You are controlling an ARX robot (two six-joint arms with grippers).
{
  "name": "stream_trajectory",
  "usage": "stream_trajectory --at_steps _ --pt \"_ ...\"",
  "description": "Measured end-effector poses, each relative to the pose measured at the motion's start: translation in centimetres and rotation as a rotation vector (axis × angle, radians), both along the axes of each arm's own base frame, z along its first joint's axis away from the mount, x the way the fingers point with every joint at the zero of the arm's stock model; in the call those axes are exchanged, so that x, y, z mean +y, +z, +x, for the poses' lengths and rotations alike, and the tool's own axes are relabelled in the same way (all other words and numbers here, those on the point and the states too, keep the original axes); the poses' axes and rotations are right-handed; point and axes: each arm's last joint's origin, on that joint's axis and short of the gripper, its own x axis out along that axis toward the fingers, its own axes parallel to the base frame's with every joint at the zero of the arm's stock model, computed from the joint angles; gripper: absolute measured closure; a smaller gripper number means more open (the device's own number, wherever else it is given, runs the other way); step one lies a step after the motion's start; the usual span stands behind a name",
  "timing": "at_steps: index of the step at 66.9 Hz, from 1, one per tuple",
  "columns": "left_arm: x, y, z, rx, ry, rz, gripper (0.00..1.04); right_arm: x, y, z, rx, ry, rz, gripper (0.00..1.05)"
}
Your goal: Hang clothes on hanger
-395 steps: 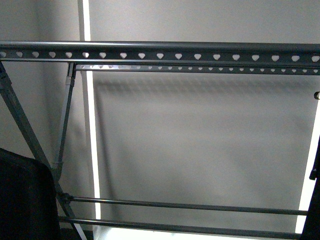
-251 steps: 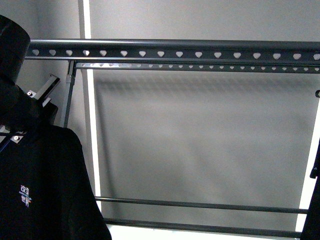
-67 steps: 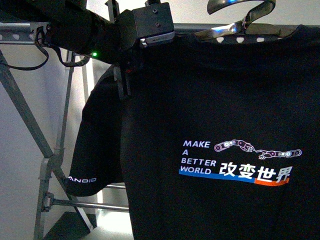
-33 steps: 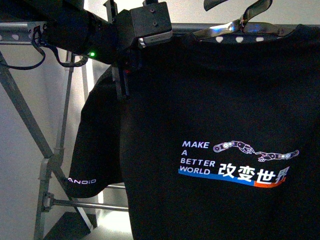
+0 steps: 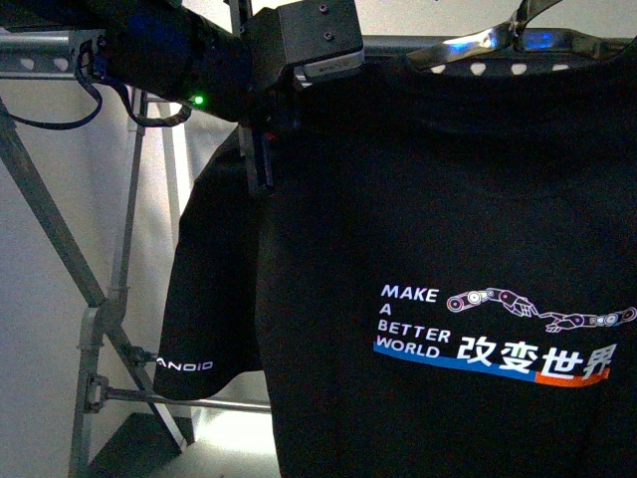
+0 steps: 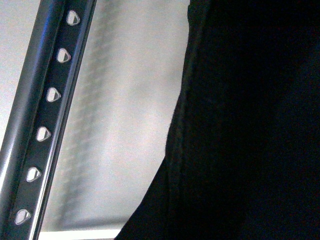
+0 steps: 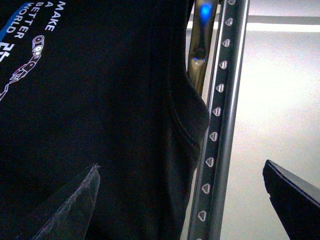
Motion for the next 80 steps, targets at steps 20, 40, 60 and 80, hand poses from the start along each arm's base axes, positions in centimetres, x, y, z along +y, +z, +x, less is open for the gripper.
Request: stream_trajectory --at_steps 20,40,60,80 --pt "0.3 0.5 -0.5 -0.004 -0.005 0.001 0.96 0.1 -0.7 3.4 0.066 -0.079 0.040 0.07" --pt "0.5 1.1 -0.9 -0.019 -0.014 -0.001 0.96 -0.1 -0.3 4.4 0.083 -0.114 0.104 0.46" --pt "0.6 0.6 -0.9 -0.036 -0.015 -0.008 0.90 -0.3 -0.6 4.3 0.089 -0.116 0.132 0.91" --pt "2.7 2.7 -2.8 -0.035 -0.022 -0.286 0.46 -1.1 -1.1 4.2 0.097 -0.119 0.200 0.95"
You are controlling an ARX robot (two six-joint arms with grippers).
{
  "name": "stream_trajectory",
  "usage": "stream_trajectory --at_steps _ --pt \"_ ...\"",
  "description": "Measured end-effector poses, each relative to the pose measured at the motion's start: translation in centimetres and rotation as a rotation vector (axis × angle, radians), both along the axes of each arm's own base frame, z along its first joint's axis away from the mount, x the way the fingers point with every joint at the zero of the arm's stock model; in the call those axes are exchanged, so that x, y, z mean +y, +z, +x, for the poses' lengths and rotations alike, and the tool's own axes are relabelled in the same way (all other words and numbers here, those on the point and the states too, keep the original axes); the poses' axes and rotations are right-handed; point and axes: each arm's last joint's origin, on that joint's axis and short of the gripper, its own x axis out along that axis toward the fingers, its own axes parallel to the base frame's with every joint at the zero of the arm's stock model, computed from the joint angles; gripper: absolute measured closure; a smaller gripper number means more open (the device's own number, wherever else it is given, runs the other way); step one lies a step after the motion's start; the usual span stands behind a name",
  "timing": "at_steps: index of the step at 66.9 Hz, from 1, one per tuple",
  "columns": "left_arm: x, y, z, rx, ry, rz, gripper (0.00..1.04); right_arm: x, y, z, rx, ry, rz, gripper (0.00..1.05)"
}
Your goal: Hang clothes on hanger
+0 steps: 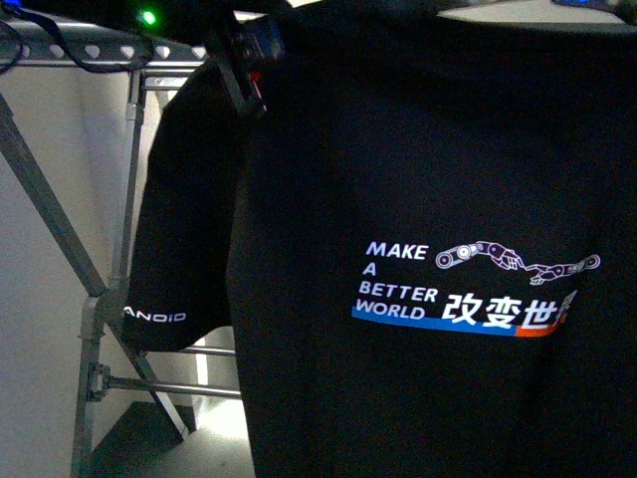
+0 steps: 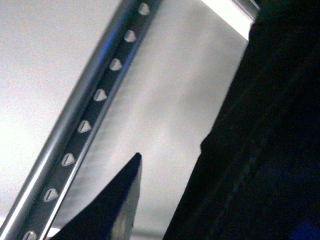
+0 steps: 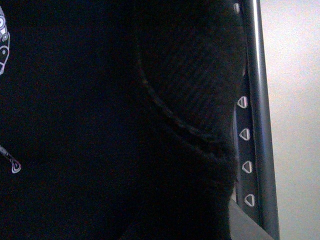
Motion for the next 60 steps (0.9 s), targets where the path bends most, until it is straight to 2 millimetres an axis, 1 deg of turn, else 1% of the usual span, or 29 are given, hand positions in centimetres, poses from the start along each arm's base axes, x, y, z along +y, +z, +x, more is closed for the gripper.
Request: stream_trajectory --at_steps 5,9,11,17,21,25,28,30,35,36,40,43,46,47,51,55,60 --pt "0.4 0.6 -0.6 0.004 -0.006 -0.041 0.38 -0.2 -0.1 0.0 0.003 -0.001 0.012 0.95" --pt "0.7 1.3 -1.1 0.004 -0.006 -0.075 0.27 -0.4 -0.3 -0.1 0.015 -0.005 0.029 0.95" --pt "0.8 1.5 -1.2 0.010 -0.006 -0.090 0.20 -0.4 -0.4 -0.1 0.022 -0.009 0.039 0.95" --pt "0.9 1.6 -1.3 0.018 -0.005 -0.102 0.05 -0.7 -0.7 -0.2 0.039 -0.019 0.065 0.95" --pt "0.9 1.4 -1.3 0.029 -0.006 -0.115 0.07 -1.0 -1.0 -0.2 0.048 -0.030 0.088 0.95" --pt "1.6 0.8 -1.7 0.009 -0.039 -0.210 0.06 -1.3 -1.2 -0.1 0.064 -0.042 0.126 0.95" --pt "2.5 0.4 -2.6 0.028 -0.087 -0.289 0.06 -1.6 -1.3 -0.1 0.071 -0.050 0.151 0.95" --pt "3.4 0.1 -3.7 0.048 -0.124 -0.323 0.06 -1.8 -1.4 0.0 0.082 -0.067 0.177 0.95" --pt "4.2 -0.1 -5.1 0.070 -0.165 -0.320 0.07 -2.1 -1.8 0.3 0.097 -0.093 0.202 0.95" --pt "4.5 -0.2 -5.7 0.080 -0.187 -0.312 0.07 -2.3 -1.9 0.4 0.103 -0.105 0.211 0.95" --pt "5.0 -0.5 -7.0 0.109 -0.234 -0.286 0.07 -2.5 -2.3 0.7 0.118 -0.125 0.231 0.95" --pt "5.1 -1.4 -8.4 0.170 -0.292 -0.247 0.07 -2.7 -2.5 1.0 0.129 -0.144 0.258 0.95" --pt "5.1 -1.9 -8.9 0.203 -0.320 -0.231 0.07 -2.7 -2.5 1.2 0.133 -0.148 0.274 0.95" --pt "5.0 -2.4 -9.2 0.225 -0.337 -0.217 0.07 -2.6 -2.4 1.3 0.135 -0.151 0.285 0.95" --pt "4.9 -3.6 -9.8 0.257 -0.357 -0.200 0.07 -2.5 -1.9 1.5 0.132 -0.151 0.311 0.95" --pt "4.9 -4.6 -10.0 0.253 -0.342 -0.209 0.07 -2.4 -1.5 1.6 0.134 -0.158 0.341 0.95" --pt "5.1 -5.0 -10.1 0.207 -0.276 -0.275 0.07 -2.4 -1.2 1.6 0.153 -0.179 0.387 0.95"
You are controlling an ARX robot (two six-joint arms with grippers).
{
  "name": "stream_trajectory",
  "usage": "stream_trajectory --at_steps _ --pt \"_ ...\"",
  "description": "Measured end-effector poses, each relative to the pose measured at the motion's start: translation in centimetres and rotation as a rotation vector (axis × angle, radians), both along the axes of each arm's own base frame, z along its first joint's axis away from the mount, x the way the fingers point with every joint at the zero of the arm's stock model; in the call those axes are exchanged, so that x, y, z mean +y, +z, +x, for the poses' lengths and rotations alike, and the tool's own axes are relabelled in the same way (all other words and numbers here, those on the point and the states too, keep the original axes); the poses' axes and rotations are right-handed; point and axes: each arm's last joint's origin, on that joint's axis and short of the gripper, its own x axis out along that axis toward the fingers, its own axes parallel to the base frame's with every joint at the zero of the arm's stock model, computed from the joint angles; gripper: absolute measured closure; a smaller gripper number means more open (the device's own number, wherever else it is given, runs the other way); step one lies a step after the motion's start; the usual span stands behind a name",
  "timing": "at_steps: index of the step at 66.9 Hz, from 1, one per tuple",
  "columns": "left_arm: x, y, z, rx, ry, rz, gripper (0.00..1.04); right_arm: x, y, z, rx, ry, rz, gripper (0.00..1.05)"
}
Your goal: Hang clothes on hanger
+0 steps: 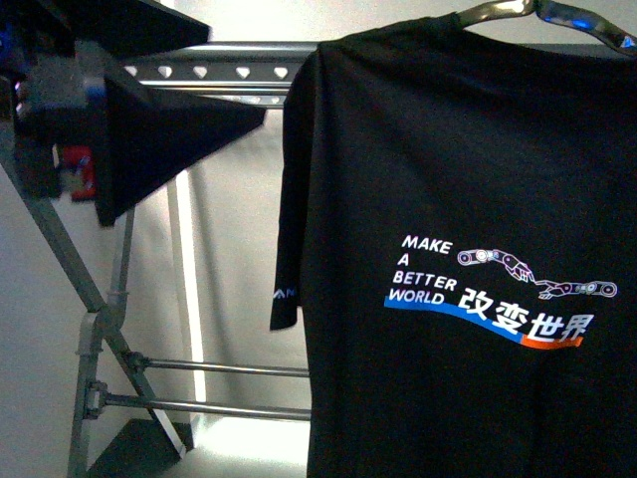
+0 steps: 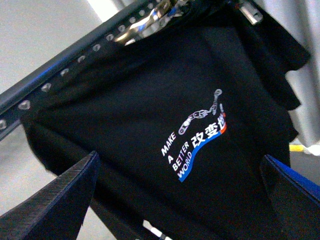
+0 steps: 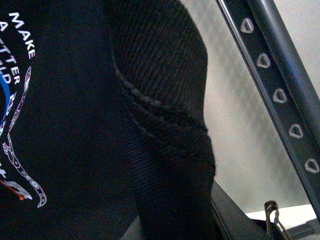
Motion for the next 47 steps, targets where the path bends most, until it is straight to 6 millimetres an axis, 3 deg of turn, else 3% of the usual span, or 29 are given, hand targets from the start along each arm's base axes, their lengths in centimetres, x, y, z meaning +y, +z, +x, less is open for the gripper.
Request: stream_trajectory --at_steps 6,12,15,23,27,30,34,40,47 --pt "1.8 1.7 -0.2 -0.030 0.245 -0.225 0.07 -0.1 -0.1 -0.3 0.064 -0.034 0.083 0.95" --pt "4.8 3.1 -1.6 0.153 0.487 -0.523 0.07 0.0 -0.1 -0.9 0.133 -0.049 0.159 0.95" --pt "6.5 3.1 -3.1 0.219 0.586 -0.666 0.07 0.2 -0.1 -1.4 0.176 -0.052 0.200 0.95" --pt "9.5 1.7 -6.9 0.345 0.653 -0.897 0.08 0.2 0.1 -3.6 0.317 -0.067 0.326 0.95" --pt "10.3 0.0 -9.5 0.435 0.764 -0.848 0.20 0.2 0.2 -5.2 0.436 -0.107 0.420 0.95" --pt "10.3 -2.7 -12.2 0.447 0.824 -0.741 0.33 0.2 0.3 -6.8 0.570 -0.119 0.562 0.95" --pt "9.5 -5.7 -14.3 0.425 0.854 -0.662 0.47 -0.5 0.0 -8.1 0.687 -0.156 0.712 0.95" --pt "8.3 -7.9 -15.4 0.415 0.864 -0.612 0.67 -1.4 -0.3 -8.8 0.784 -0.267 0.864 0.95" --pt "7.6 -9.2 -15.9 0.413 0.864 -0.597 0.85 -1.6 -0.6 -8.3 0.793 -0.373 0.897 0.95"
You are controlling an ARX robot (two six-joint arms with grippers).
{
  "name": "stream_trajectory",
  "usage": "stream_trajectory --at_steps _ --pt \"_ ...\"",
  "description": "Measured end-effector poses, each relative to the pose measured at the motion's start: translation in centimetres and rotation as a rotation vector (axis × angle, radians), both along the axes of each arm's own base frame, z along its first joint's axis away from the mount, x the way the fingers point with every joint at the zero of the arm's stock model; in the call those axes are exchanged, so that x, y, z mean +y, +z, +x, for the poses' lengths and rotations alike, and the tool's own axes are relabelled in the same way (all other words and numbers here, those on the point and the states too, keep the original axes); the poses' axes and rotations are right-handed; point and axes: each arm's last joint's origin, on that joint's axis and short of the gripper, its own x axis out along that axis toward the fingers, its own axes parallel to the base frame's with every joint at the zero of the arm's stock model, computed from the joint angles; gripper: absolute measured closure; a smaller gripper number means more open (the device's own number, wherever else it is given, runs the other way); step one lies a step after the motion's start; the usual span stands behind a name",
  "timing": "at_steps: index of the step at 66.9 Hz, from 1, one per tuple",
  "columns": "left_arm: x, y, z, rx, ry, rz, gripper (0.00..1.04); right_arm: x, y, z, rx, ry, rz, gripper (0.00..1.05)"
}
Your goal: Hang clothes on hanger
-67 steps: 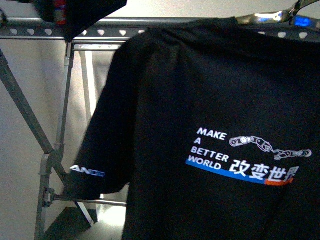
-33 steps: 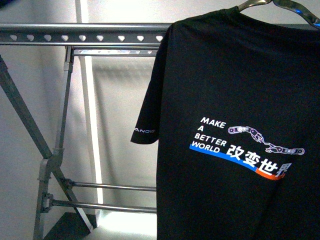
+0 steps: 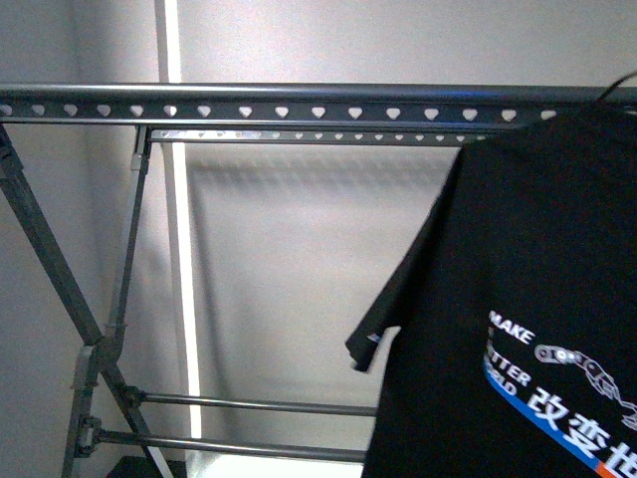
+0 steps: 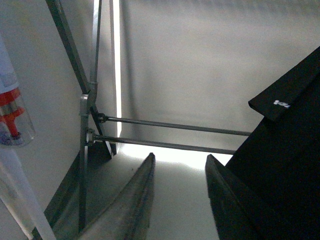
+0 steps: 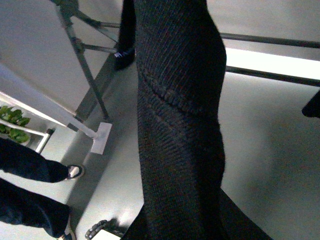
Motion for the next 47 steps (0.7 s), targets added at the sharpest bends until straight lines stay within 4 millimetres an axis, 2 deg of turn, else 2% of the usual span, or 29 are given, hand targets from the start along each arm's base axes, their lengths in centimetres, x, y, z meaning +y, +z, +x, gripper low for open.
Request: stream_trajectory --at_steps 8,18,25,29,47 --pt "-0.6 -1.0 -0.6 -0.005 0.005 0.007 1.03 0.7 -0.7 1.5 0.037 -0.057 0.011 0.95" --pt "-1.4 -2.0 -1.3 -0.013 0.000 0.016 1.01 2.0 -0.3 5.5 0.066 -0.109 0.049 0.95" --pt "-2.0 -2.9 -1.8 -0.008 0.028 0.016 1.01 2.4 1.1 9.9 0.067 -0.180 0.092 0.95" --pt "-2.6 -3.2 -2.0 -0.010 0.016 0.016 1.01 2.3 1.8 11.5 0.064 -0.213 0.113 0.95" --pt "-2.8 -4.0 -2.6 -0.013 -0.003 0.019 1.01 1.6 4.1 16.2 0.087 -0.347 0.214 0.95"
